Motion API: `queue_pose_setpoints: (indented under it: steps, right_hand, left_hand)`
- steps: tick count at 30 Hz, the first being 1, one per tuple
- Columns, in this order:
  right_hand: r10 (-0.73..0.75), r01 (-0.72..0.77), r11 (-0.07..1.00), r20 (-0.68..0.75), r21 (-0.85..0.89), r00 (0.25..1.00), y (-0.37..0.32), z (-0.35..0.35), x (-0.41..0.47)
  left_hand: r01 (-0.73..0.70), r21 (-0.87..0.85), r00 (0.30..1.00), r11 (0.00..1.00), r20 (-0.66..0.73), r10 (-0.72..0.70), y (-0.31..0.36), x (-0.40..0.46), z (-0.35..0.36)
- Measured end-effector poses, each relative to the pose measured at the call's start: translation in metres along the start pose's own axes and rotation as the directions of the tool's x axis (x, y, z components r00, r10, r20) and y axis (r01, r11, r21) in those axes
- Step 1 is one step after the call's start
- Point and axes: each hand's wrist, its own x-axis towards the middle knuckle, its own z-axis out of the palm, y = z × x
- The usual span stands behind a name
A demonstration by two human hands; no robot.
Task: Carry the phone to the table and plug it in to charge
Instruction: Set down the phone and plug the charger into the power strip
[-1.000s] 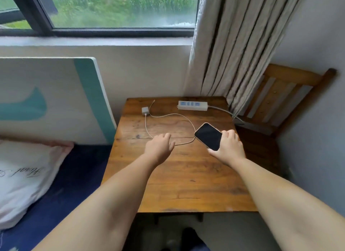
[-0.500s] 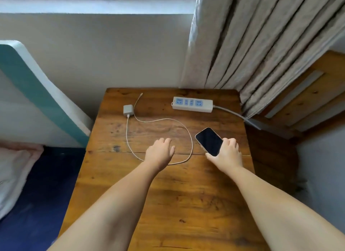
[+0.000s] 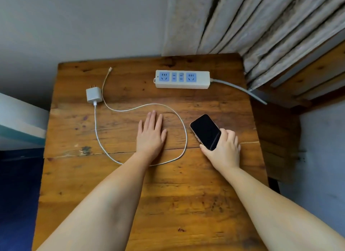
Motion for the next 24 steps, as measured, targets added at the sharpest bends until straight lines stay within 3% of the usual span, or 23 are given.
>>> queue_pose_setpoints:
  steps: [11,16,21,24]
  right_hand:
    - [0.003,-0.002,0.997,0.016,-0.076,1.0,0.003,0.009,-0.005]
    - [0.053,-0.054,0.998,0.028,0.02,0.998,-0.018,-0.015,0.014]
    - [-0.17,0.176,0.97,-0.047,0.166,0.984,-0.116,-0.03,0.06]
    - [-0.361,0.355,0.911,-0.011,0.209,0.933,-0.186,-0.017,0.078]
  left_hand:
    - [-0.015,0.048,0.998,0.999,-0.052,0.018,-0.008,-0.002,0.019]
    - [-0.041,0.016,0.998,0.999,0.043,0.04,-0.005,-0.004,0.007]
    - [-0.199,-0.166,0.977,0.966,0.041,0.208,-0.036,0.002,-0.038]
    - [-0.137,-0.222,0.986,0.965,-0.126,0.111,-0.081,0.002,-0.068]
